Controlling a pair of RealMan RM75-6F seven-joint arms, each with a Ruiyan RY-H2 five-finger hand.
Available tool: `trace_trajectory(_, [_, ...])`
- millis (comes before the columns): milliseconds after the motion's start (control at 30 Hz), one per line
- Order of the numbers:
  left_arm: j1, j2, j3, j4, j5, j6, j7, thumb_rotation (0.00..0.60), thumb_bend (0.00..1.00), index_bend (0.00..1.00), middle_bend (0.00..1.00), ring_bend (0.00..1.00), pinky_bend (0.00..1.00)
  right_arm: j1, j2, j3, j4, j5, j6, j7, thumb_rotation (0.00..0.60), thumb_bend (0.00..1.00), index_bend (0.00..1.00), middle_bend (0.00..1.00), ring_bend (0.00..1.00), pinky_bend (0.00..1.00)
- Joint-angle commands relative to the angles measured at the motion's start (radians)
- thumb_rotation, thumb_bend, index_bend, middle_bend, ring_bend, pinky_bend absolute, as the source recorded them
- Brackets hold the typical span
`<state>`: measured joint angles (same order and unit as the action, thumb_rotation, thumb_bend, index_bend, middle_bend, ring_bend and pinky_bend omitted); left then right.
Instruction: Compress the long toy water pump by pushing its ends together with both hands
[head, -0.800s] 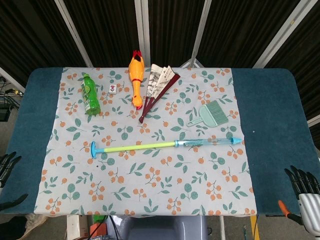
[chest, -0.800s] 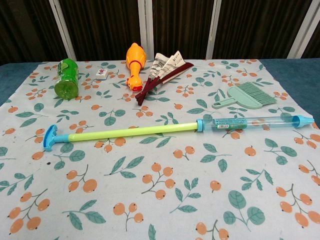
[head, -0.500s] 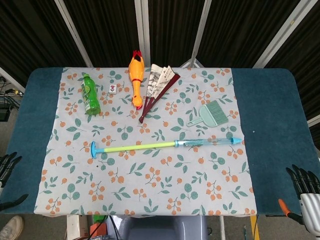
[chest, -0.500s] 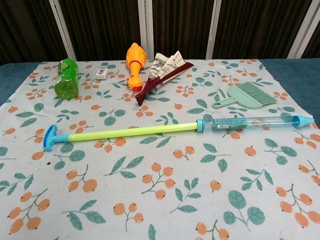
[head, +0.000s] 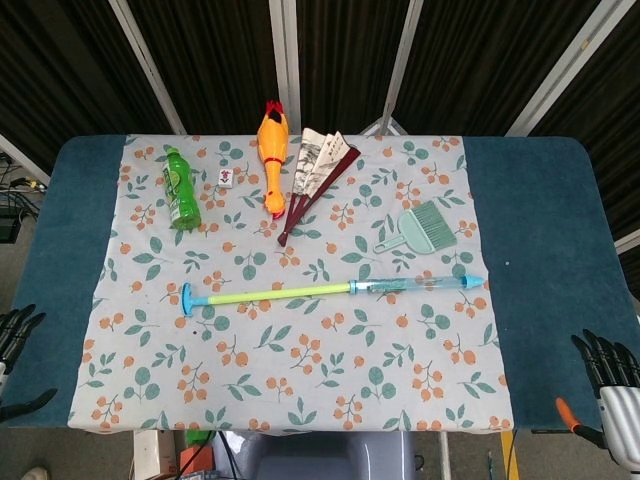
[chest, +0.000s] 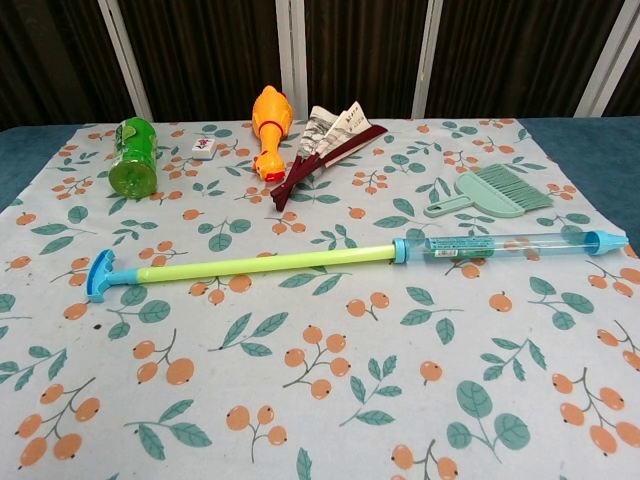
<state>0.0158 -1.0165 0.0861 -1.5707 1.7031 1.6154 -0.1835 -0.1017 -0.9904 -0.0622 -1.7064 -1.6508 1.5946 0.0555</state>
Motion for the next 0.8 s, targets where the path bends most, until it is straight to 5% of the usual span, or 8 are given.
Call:
trace_trajectory(33, [0.001,0.001,0.001,-0.003,-0.002,-0.002,0.004,0.600,0.07,0.00,0.00,0.00,0.00,0.002,0.003,-0.002,-0.001,-0.002,-0.003,0.002,0.600,0.33,0.00,0.00,0.00,0.00])
trace_trajectory(533, [-0.022,0.026,-0.012,-0.069,-0.053,-0.065,0.033,0.600,0.07,0.00,0.00,0.00,0.00,0.010,0.007,-0.008,-0.006,-0.005,-0.021,0.003,0.600,0.33,0.00,0.00,0.00,0.00])
trace_trajectory(800, [-0.107,0.041,-0.078,-0.174,-0.130,-0.174,0.146,0.600,0.12,0.02,0.00,0.00,0.00,0.020,0.008,-0.007,-0.015,0.008,-0.046,-0.006,0.600,0.33,0.00,0.00,0.00,0.00])
